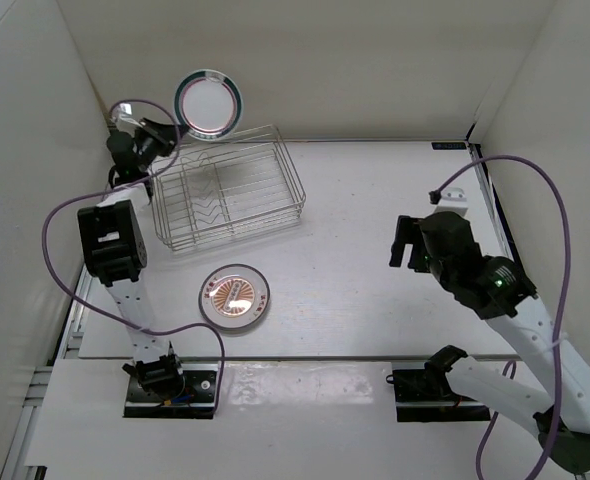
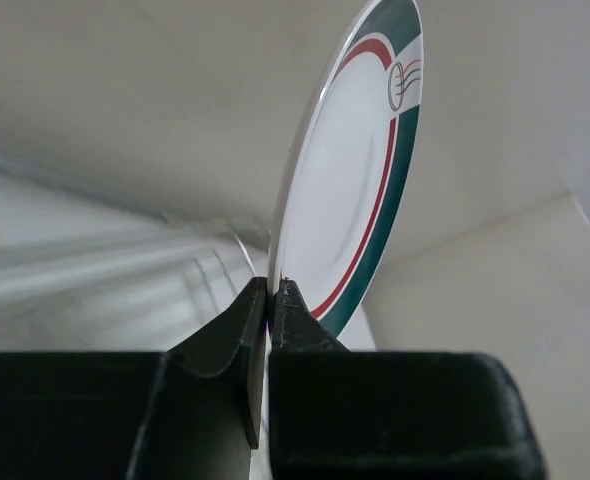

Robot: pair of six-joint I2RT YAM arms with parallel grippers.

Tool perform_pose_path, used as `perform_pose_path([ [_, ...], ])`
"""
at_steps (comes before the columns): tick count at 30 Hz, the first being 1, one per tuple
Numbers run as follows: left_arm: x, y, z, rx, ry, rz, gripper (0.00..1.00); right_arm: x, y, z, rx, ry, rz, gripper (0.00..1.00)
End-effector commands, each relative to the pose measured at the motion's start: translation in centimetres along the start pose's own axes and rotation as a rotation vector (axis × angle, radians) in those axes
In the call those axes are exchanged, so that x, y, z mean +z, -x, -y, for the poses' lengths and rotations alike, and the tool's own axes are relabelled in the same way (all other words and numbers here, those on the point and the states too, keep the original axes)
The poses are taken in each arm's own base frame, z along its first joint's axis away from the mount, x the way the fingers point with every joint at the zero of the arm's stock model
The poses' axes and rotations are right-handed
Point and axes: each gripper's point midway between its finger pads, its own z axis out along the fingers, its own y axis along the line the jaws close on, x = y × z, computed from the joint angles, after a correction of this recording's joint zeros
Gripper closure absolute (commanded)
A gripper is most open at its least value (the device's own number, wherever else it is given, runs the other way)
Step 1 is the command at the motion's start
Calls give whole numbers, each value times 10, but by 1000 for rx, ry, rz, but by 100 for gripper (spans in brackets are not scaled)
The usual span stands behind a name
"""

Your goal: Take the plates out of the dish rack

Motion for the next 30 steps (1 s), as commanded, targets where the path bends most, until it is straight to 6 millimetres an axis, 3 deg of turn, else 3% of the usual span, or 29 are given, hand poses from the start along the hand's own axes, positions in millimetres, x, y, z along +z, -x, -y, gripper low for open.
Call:
perform_pose_path([
  [1,-7,-41,110,-86,-150,-112,100,-16,2,15,66,-49,20,10],
  [3,-12,-63,136,-119,-182,-162,100,-21,0,21,67,-50,33,10],
  [4,-11,-92,143,-133,-161,-241,100,-19,-6,23,63,-58,25,10],
  [5,-14,-114,167,-125,-185,-296,100,-22,-7,26,71,-57,42,10],
  [6,-18,-125,179,-58,-204,-329,100,-22,-8,27,72,-49,53,10],
  [7,-26,-173,188,-103,-158,-465,100,-20,-13,29,54,-54,45,10],
  [8,-36,-184,201,-74,-175,-494,100,-22,-14,31,60,-43,65,10],
  [10,-65,-232,219,-21,-156,-592,100,-23,-20,31,59,-30,56,10],
  [11,-74,-244,217,-24,-139,-619,100,-28,-25,35,63,-27,53,10],
  [14,-119,-303,210,-82,-55,-736,100,-38,-43,44,115,-31,29,10],
  [15,-123,-310,212,-86,-50,-759,100,-40,-45,46,144,-31,29,10],
  [16,-145,-326,196,-100,12,-785,100,-43,-47,48,166,-31,36,10],
  [17,-156,-343,199,-91,23,-815,100,-50,-53,51,216,-14,45,10],
  [18,-171,-355,189,-102,57,-840,100,-51,-56,52,220,-7,44,10],
  [21,-199,-388,172,-96,123,-895,100,-61,-66,56,238,30,53,10],
  [25,-220,-427,149,-126,218,-996,100,-74,-71,63,208,44,49,10],
  [30,-222,-448,138,-114,267,-1028,100,-80,-67,65,152,56,61,10],
])
